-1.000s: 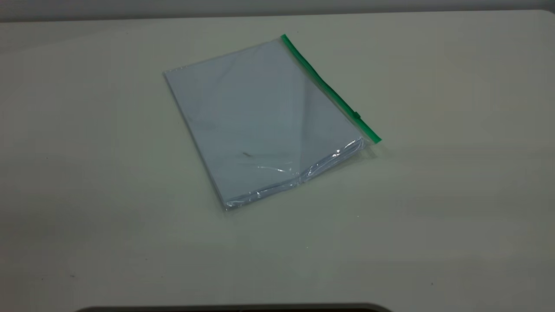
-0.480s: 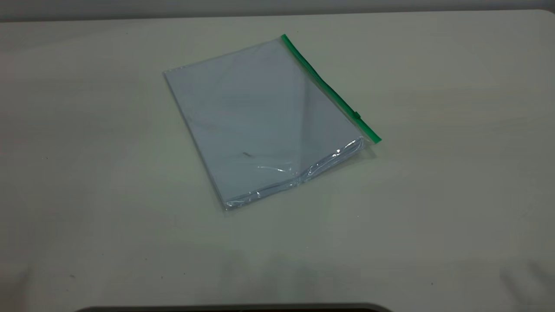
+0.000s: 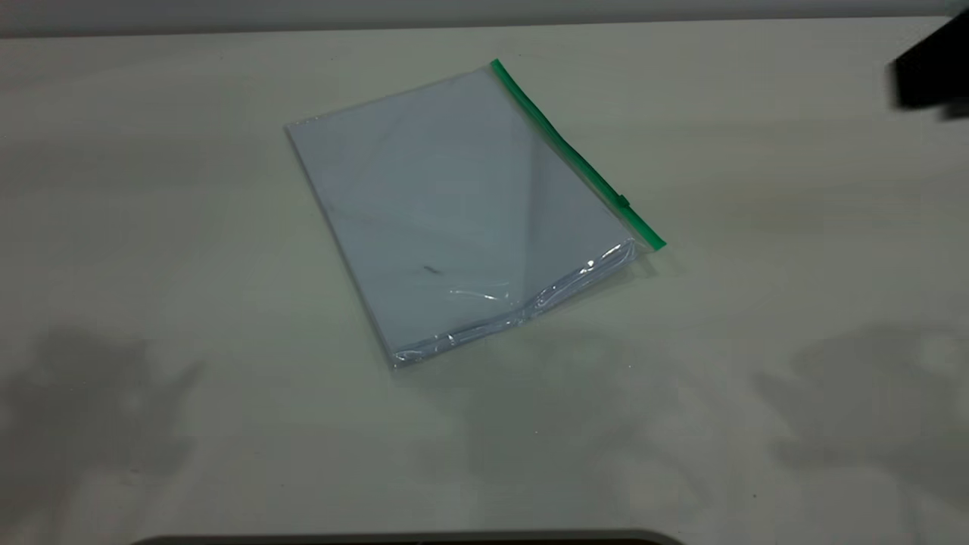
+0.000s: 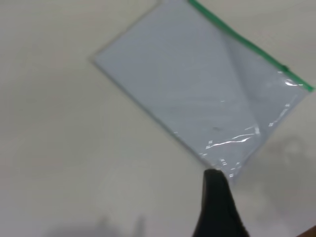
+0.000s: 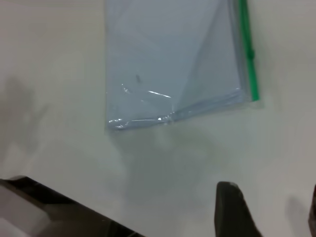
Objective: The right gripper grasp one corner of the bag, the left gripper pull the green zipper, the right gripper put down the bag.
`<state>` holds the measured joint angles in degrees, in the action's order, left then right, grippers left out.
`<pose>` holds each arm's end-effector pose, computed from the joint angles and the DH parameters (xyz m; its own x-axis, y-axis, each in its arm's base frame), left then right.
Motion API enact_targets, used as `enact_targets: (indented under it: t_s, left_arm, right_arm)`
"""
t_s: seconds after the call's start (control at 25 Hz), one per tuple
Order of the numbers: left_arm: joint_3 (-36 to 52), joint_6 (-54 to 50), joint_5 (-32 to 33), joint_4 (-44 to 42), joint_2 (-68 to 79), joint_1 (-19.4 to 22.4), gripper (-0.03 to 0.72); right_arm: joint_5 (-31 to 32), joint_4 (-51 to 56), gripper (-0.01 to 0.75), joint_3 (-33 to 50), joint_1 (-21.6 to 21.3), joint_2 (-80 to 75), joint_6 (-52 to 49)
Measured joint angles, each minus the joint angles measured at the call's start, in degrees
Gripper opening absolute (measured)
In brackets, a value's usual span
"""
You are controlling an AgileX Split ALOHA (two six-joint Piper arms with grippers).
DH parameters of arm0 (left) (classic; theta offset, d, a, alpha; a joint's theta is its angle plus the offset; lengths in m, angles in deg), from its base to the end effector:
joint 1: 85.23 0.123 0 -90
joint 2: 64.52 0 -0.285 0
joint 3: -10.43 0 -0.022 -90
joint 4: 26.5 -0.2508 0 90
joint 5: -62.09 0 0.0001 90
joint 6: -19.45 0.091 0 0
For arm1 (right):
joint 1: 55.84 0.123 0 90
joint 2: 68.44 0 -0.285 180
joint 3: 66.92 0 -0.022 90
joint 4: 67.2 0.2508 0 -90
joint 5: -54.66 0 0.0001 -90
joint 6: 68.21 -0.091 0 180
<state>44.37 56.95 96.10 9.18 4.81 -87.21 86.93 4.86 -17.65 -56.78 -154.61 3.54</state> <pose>0.2113 -0.0371 0.2959 -0.6318 0.1328 -0.7637 0.3515 0.9272 -0.1296 0.2166 0.0428 0.1788 -0.8198 -0.0272 -0.5721 -0.3056 0.8656 0.3968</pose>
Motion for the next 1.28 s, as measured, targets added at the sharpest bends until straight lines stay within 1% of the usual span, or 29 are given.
enact_targets:
  t_s: [0.08, 0.16, 0.24, 0.32, 0.56, 0.76, 0.92, 1.08, 1.28]
  left_arm:
    - [0.0, 2.4, -0.4, 2.5, 1.6, 0.0, 0.548]
    - [0.0, 4.1, -0.7, 4.1, 2.8, 0.0, 0.548]
    - [0.0, 5.0, -1.0, 4.8, 3.7, 0.0, 0.548]
    - [0.0, 5.3, -1.3, 4.8, 4.3, 0.0, 0.548]
    - [0.0, 5.7, -1.4, 5.0, 4.9, 0.0, 0.548]
    - [0.0, 5.7, -1.4, 5.0, 4.9, 0.0, 0.548]
    - [0.0, 5.7, -0.9, 5.0, 4.9, 0.0, 0.548]
    - [0.0, 5.7, -0.5, 5.0, 4.9, 0.0, 0.548]
    - [0.0, 5.7, -0.3, 5.0, 4.9, 0.0, 0.548]
  right_arm:
    - [-1.4, 7.2, 0.414, -1.1, 2.5, -6.0, 6.6]
    - [-2.4, 13.7, 0.414, -3.2, 5.0, -12.5, 11.0]
    - [-2.7, 17.8, 0.414, -5.8, 6.6, -18.4, 14.1]
    - [-2.8, 20.2, 0.414, -9.2, 7.1, -24.7, 15.4]
    - [-2.3, 21.5, 0.414, -19.3, 7.2, -40.9, 16.0]
    - [1.5, 21.5, 0.414, -26.7, 7.2, -52.0, 16.0]
    - [3.0, 21.5, 0.414, -30.0, 7.2, -57.5, 16.2]
    - [6.7, 22.1, 0.414, -32.4, 7.2, -61.4, 16.9]
    - [7.3, 27.0, 0.414, -33.3, 7.2, -63.2, 19.9]
